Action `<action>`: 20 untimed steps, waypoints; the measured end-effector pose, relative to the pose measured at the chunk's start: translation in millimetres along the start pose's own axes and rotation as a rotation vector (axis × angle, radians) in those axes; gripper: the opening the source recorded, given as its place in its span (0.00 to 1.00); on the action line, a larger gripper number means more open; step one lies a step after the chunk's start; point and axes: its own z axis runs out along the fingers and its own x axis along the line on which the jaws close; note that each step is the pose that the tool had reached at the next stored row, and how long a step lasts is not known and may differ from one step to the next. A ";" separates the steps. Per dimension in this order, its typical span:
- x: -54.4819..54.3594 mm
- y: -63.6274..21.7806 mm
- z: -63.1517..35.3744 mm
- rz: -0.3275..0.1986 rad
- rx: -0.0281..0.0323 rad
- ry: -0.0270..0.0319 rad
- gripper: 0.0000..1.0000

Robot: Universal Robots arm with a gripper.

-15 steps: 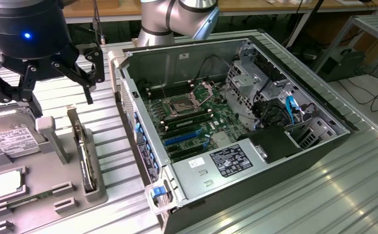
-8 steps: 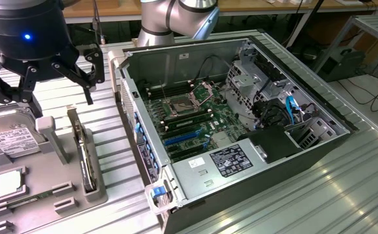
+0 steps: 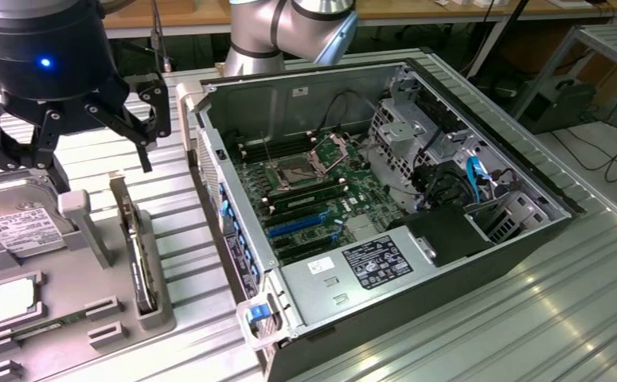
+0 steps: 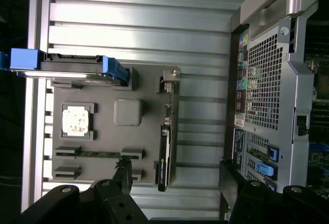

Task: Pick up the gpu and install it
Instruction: 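Pick up the gpu and move the gpu toward the slot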

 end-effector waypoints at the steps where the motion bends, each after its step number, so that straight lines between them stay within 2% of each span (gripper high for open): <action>1: 0.0 0.0 0.2 0.000 0.0000 0.0000 0.78; 20: 0.4 -0.4 4.0 0.000 0.0000 0.0000 0.78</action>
